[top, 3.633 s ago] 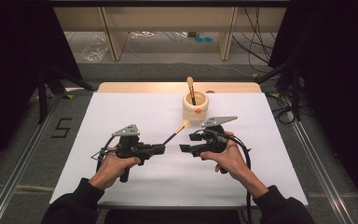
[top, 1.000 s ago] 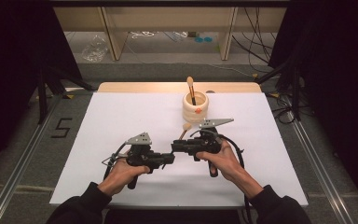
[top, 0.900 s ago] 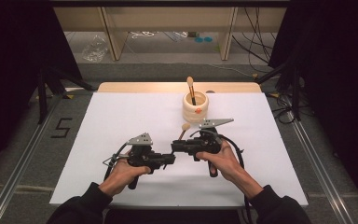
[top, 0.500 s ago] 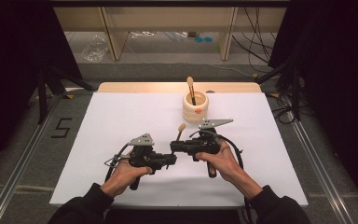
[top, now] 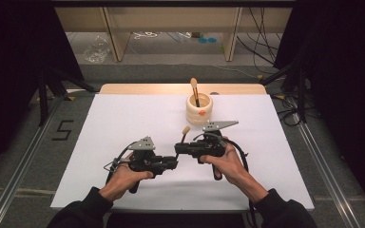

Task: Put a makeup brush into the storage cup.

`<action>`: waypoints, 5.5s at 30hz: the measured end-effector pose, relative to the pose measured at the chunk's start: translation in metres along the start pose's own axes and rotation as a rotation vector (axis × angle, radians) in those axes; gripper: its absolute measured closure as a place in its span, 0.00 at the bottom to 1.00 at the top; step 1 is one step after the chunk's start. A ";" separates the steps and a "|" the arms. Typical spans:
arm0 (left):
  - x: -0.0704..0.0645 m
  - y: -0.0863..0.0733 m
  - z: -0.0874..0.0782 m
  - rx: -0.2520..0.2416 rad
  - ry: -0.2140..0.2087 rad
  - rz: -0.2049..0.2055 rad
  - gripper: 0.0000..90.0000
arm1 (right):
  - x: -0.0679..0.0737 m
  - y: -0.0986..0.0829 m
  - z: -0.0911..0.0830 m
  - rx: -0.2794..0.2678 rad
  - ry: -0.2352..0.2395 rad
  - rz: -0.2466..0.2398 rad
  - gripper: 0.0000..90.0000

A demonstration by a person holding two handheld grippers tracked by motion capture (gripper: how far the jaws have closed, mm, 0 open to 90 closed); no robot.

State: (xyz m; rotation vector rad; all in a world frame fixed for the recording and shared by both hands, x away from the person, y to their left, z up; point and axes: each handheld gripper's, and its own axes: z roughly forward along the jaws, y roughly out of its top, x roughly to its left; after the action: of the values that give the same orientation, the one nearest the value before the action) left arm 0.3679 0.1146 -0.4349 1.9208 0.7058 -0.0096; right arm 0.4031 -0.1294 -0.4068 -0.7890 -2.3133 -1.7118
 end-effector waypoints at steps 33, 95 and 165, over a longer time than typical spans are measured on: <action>-0.005 0.002 0.011 -0.032 -0.047 -0.080 0.94 | 0.003 0.001 0.002 -0.032 -0.018 -0.035 0.92; 0.007 -0.041 -0.045 0.022 0.224 0.075 0.28 | -0.042 0.036 -0.035 -0.097 -0.258 -0.111 0.92; 0.006 -0.052 -0.048 0.034 0.207 0.109 0.23 | -0.118 0.103 -0.028 -0.241 -0.492 -0.082 0.92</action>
State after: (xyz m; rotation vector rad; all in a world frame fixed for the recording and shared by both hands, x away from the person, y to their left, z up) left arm 0.3333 0.1724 -0.4579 2.0087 0.7406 0.2504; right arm 0.5496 -0.1715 -0.3609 -1.3061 -2.4867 -2.0489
